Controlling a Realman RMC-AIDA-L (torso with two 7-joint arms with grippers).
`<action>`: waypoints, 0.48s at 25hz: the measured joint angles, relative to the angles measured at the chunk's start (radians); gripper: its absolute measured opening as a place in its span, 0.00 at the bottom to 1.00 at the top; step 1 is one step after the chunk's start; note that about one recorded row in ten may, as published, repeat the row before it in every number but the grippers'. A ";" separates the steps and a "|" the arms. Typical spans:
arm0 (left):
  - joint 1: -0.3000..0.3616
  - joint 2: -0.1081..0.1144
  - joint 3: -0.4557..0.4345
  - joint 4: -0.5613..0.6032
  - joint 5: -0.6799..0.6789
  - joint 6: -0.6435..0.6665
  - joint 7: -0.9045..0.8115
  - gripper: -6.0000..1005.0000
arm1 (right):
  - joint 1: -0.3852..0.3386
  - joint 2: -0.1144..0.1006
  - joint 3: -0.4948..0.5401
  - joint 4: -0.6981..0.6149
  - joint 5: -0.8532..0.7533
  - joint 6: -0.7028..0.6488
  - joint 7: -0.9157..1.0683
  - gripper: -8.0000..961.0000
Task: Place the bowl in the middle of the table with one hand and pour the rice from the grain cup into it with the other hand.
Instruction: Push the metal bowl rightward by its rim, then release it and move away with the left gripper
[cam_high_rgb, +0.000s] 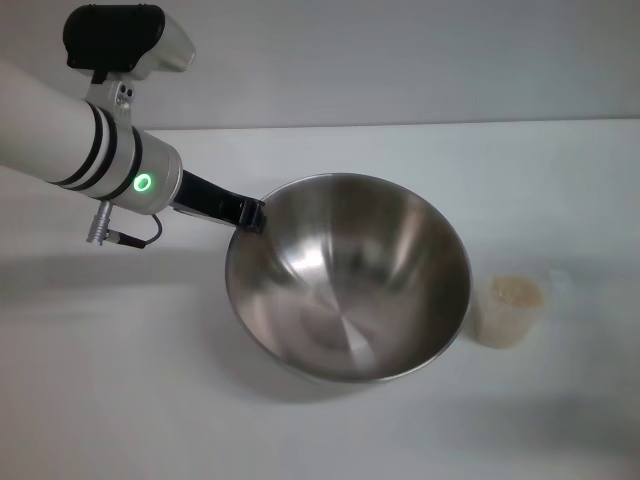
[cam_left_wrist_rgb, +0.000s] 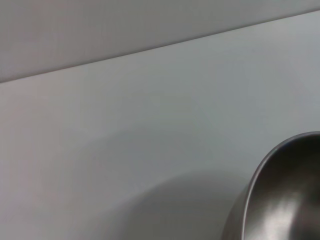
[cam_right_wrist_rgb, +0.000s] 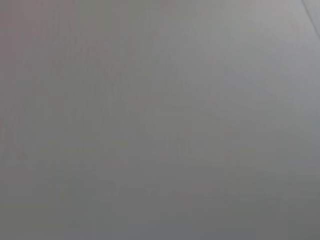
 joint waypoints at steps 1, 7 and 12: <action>-0.001 0.000 0.000 0.002 0.000 0.001 0.000 0.05 | 0.000 0.000 0.000 0.000 0.000 0.000 0.000 0.55; -0.001 0.002 -0.001 0.003 0.000 0.012 0.001 0.07 | 0.001 0.000 0.000 0.000 0.000 -0.004 0.000 0.55; -0.001 0.003 -0.003 0.003 0.009 0.020 0.002 0.12 | 0.000 0.001 0.000 0.000 0.000 -0.011 0.000 0.55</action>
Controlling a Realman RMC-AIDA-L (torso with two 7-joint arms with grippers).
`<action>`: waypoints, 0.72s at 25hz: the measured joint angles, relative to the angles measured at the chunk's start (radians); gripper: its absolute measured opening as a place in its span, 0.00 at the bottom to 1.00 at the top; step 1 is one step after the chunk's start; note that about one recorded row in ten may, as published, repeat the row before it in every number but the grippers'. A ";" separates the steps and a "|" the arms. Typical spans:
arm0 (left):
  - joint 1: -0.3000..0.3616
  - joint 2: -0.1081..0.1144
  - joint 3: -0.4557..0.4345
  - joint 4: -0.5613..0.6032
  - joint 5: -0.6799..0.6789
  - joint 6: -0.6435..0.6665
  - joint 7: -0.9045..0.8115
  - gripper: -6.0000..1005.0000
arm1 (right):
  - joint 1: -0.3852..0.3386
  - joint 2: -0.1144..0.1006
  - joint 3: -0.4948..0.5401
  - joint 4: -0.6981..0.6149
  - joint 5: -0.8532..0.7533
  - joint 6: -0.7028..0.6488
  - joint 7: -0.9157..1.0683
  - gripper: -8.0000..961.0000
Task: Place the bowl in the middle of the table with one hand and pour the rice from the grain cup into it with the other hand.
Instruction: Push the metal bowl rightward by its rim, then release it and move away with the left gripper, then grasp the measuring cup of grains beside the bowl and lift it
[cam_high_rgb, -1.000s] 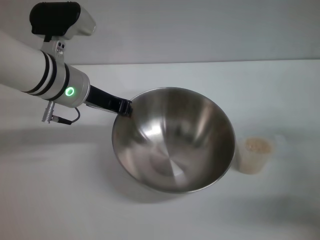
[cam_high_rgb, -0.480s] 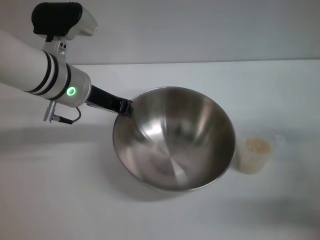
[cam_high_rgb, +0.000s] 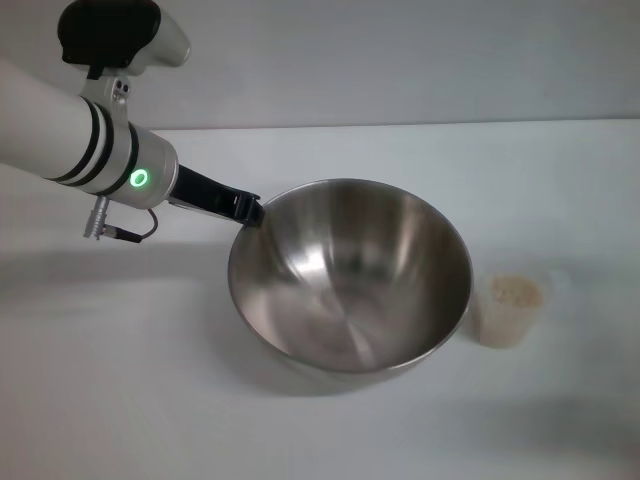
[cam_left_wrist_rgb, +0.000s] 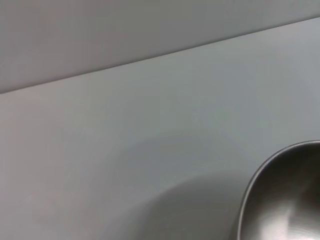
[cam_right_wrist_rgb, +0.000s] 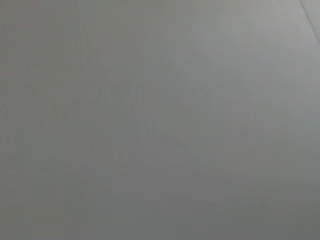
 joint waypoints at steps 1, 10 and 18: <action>0.000 0.000 0.000 0.000 0.003 0.001 0.000 0.12 | 0.000 0.000 0.000 0.000 0.000 0.000 0.000 0.55; 0.021 0.000 -0.024 -0.084 0.021 0.004 -0.003 0.21 | -0.003 0.000 0.000 -0.005 0.000 0.000 0.000 0.55; 0.176 -0.009 0.018 -0.310 -0.039 0.167 0.012 0.29 | -0.003 0.000 0.000 -0.008 0.000 0.000 0.000 0.56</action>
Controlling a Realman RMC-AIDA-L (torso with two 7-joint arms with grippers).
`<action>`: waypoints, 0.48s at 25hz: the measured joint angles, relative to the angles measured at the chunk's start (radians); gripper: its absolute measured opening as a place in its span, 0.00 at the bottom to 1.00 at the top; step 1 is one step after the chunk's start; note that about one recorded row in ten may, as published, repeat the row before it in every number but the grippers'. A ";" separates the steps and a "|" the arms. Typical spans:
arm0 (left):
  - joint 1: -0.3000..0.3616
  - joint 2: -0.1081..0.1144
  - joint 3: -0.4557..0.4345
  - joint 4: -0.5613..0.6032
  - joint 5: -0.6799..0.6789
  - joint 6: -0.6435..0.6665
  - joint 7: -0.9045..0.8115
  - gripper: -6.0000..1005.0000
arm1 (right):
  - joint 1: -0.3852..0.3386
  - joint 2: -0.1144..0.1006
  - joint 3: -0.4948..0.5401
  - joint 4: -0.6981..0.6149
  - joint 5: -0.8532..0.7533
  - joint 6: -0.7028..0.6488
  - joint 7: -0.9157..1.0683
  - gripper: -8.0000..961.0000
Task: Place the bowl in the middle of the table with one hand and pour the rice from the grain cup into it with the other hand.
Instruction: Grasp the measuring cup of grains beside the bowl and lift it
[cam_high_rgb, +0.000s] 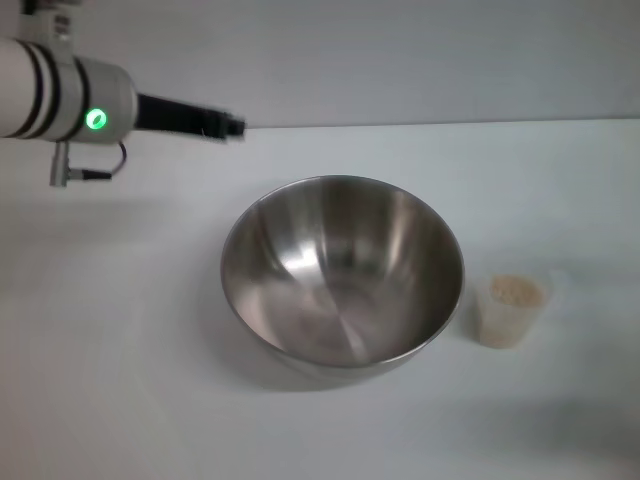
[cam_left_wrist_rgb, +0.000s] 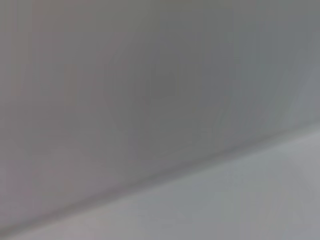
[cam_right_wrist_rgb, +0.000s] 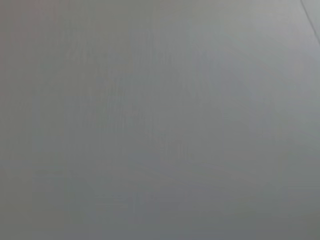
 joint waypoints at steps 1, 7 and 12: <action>0.029 0.000 0.018 -0.010 -0.022 0.062 0.018 0.29 | 0.000 0.000 0.000 0.000 0.000 0.000 0.000 0.56; 0.294 0.004 0.287 -0.025 -0.265 0.859 0.295 0.31 | 0.000 0.001 0.000 -0.002 0.000 -0.022 -0.001 0.55; 0.368 0.003 0.528 0.139 -0.174 1.522 0.248 0.31 | 0.000 0.002 0.000 -0.002 0.000 -0.024 -0.001 0.55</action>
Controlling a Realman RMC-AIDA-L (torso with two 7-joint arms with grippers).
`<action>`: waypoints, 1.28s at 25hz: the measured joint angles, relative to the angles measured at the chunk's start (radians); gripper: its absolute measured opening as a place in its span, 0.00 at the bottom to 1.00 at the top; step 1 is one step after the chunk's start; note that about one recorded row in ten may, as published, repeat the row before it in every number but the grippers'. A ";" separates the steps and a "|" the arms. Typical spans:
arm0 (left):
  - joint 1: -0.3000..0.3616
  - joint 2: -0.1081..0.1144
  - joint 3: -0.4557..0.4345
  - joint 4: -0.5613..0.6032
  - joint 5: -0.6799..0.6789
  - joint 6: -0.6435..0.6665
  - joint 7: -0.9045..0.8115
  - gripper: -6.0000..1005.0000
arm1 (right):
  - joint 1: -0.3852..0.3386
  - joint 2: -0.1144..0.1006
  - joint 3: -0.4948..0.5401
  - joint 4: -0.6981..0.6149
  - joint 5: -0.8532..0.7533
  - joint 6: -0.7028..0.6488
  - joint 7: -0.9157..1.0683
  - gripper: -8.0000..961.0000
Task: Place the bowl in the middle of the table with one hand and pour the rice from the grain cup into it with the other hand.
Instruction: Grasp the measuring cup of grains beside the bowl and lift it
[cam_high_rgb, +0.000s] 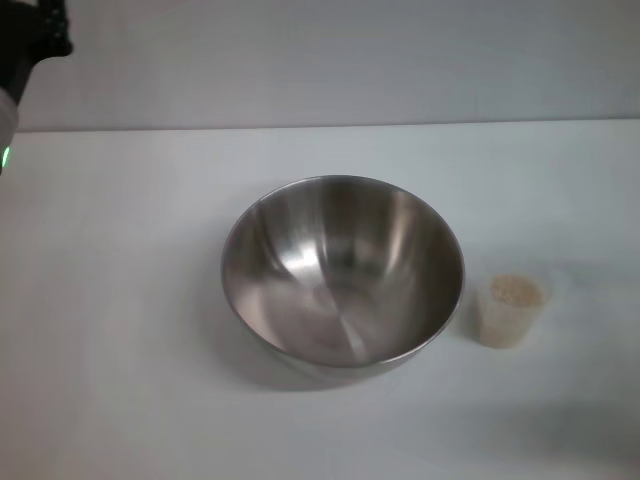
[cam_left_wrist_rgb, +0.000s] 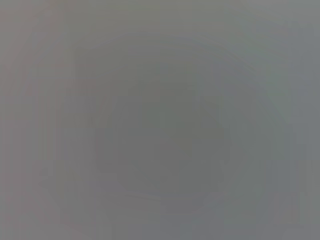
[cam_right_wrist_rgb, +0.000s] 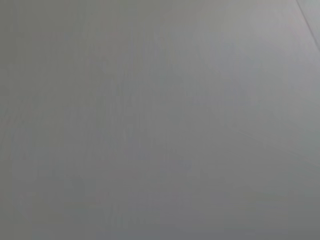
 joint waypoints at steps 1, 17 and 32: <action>0.000 0.000 0.000 0.000 0.000 0.000 0.000 0.31 | 0.000 0.000 0.000 0.000 0.000 0.000 0.000 0.55; 0.007 0.030 -0.093 0.529 0.625 0.629 -1.173 0.30 | -0.150 0.013 -0.084 0.064 -0.041 -0.002 -0.033 0.56; 0.032 0.022 -0.111 0.558 0.626 0.633 -1.059 0.30 | -0.388 0.017 -0.427 0.301 -0.037 0.035 -0.124 0.55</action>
